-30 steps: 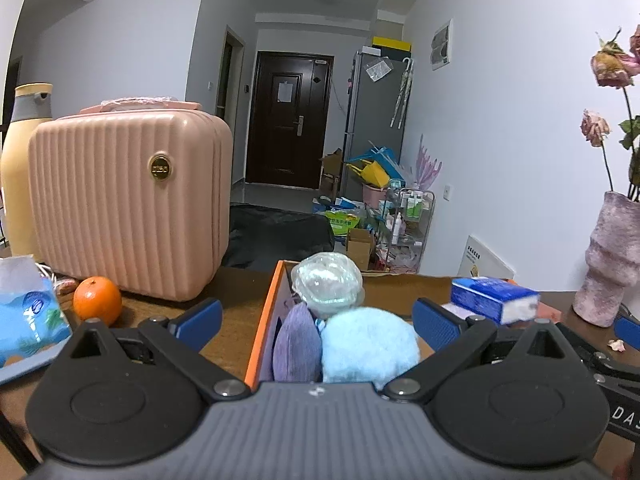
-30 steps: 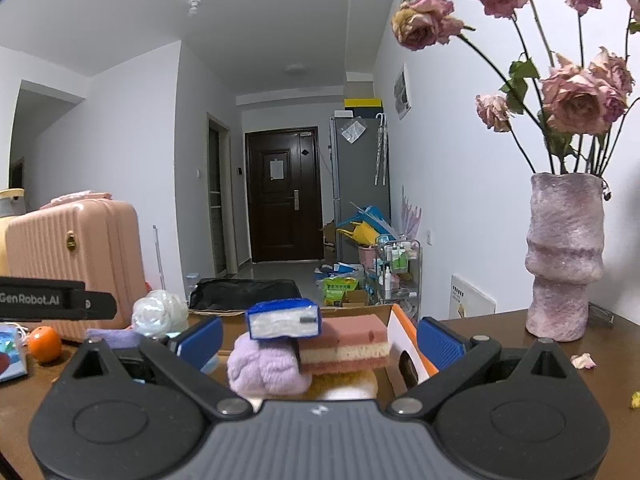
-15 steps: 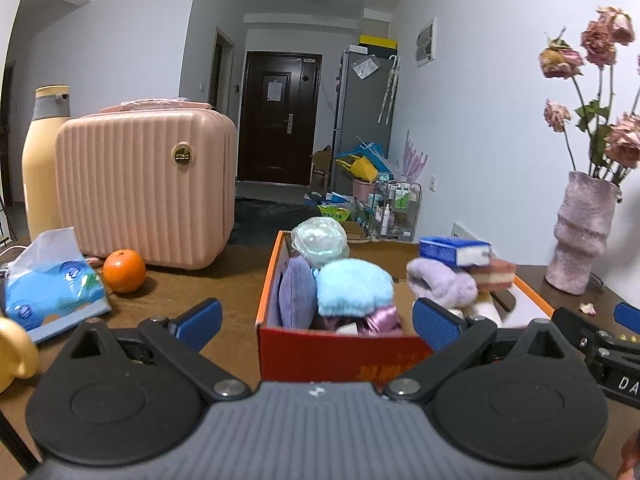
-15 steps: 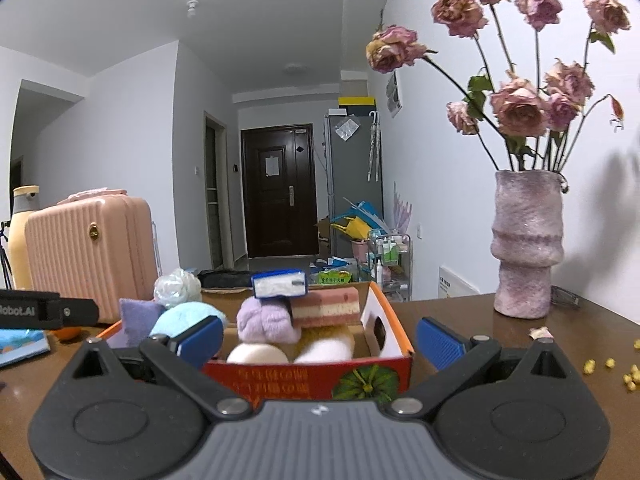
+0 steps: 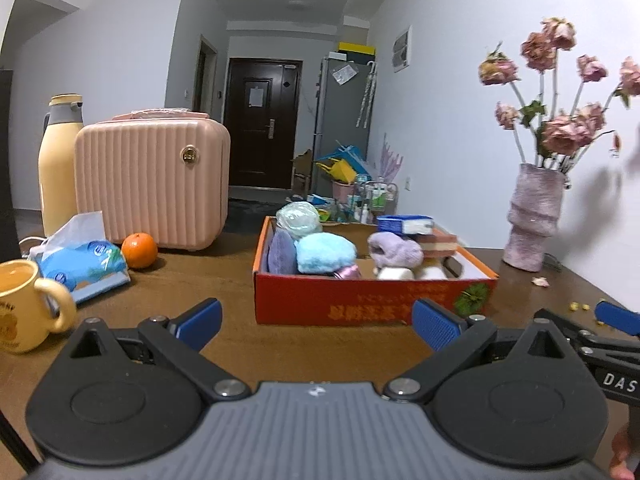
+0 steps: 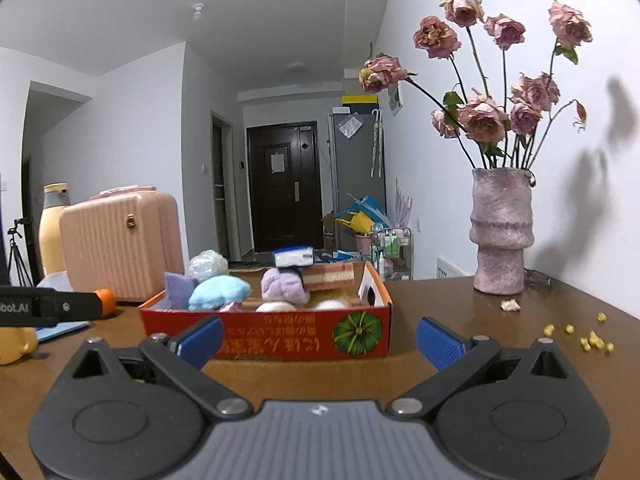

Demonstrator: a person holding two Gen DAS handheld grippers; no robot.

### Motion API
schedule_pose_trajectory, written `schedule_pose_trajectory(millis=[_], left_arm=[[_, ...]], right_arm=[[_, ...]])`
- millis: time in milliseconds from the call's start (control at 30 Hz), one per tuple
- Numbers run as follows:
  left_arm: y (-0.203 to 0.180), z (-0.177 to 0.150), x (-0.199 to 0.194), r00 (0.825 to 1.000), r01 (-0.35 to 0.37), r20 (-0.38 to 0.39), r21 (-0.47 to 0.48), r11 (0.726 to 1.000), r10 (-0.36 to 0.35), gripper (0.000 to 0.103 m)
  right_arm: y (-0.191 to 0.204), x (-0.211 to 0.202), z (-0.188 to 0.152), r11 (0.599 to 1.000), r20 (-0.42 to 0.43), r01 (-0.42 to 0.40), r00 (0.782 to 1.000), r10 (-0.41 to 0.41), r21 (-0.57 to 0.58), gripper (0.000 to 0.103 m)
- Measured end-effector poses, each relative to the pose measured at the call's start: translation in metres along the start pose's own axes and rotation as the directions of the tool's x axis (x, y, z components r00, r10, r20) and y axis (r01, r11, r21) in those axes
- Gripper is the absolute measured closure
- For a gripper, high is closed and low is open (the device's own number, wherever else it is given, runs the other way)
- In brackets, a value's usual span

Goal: Organize soft objects

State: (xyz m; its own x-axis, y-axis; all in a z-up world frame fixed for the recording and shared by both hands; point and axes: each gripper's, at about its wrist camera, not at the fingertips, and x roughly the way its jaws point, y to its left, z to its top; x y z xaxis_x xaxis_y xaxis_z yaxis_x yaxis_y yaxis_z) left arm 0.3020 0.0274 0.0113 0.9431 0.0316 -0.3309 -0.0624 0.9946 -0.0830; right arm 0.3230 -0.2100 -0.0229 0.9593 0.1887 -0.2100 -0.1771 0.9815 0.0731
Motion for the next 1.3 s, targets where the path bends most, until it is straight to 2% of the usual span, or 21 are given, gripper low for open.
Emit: schedule_pose_trajectory(millis=[433, 667, 867, 1300], left_arm=[[-0.006, -0.044, -0.100, 0.999, 0.038, 0.007, 0.042, 0.998, -0.038, 0.000], [-0.002, -0.066, -0.134, 0.998, 0.063, -0.005, 0.039, 0.997, -0.063, 0.000], [0.001, -0.066, -0.146, 0.997, 0.072, 0.009, 0.041, 0.997, -0.072, 0.000], [0.000, -0.068, -0.151, 0.997, 0.076, 0.014, 0.047, 0.996, -0.077, 0.000]], right_arm=[[0.007, -0.098, -0.022, 1.000, -0.058, -0.002, 0.998, 0.001, -0.014, 0.000], [0.016, -0.142, -0.024, 0.999, -0.041, -0.010, 0.999, 0.008, -0.040, 0.000], [0.023, -0.165, -0.025, 0.999, -0.017, -0.022, 1.000, 0.021, -0.049, 0.000], [0.026, -0.172, -0.024, 0.998, -0.006, -0.024, 1.000, 0.023, -0.055, 0.000]])
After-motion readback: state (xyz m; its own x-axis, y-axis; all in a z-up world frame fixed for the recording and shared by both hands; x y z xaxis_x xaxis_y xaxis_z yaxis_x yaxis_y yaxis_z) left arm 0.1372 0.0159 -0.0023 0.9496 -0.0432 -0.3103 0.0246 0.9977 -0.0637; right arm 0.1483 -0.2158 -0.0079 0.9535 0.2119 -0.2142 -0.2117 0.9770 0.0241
